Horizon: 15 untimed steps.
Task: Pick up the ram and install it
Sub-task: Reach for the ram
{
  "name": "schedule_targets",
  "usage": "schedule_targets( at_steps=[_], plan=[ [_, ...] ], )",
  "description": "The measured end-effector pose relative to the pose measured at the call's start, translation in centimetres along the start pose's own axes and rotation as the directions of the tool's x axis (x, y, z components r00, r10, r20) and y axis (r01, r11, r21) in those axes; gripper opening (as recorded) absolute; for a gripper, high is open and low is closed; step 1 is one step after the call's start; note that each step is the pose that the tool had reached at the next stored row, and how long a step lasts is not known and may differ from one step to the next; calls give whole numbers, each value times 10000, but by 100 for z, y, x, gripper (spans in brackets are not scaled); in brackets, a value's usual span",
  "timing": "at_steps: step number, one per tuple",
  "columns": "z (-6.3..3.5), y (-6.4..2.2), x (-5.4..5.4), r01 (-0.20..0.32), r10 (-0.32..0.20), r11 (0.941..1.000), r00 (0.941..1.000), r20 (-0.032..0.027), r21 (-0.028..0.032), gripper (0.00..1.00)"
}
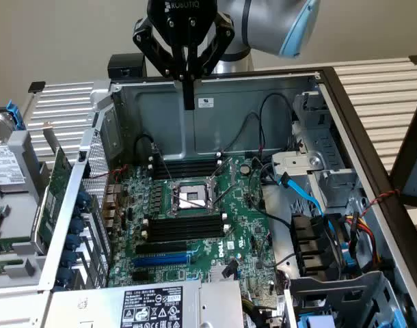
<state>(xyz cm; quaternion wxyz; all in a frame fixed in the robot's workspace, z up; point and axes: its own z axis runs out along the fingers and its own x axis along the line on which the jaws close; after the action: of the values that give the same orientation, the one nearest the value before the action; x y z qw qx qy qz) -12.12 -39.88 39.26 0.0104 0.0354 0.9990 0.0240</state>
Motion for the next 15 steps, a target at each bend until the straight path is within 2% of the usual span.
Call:
schedule_targets(
  at_steps=[9,15],
  plan=[
    [-2,-2,27,0,0,10000,10000,-3,2,11],
    [-6,-22,269,0,0,10000,10000,-3,-6,11]
  ],
)
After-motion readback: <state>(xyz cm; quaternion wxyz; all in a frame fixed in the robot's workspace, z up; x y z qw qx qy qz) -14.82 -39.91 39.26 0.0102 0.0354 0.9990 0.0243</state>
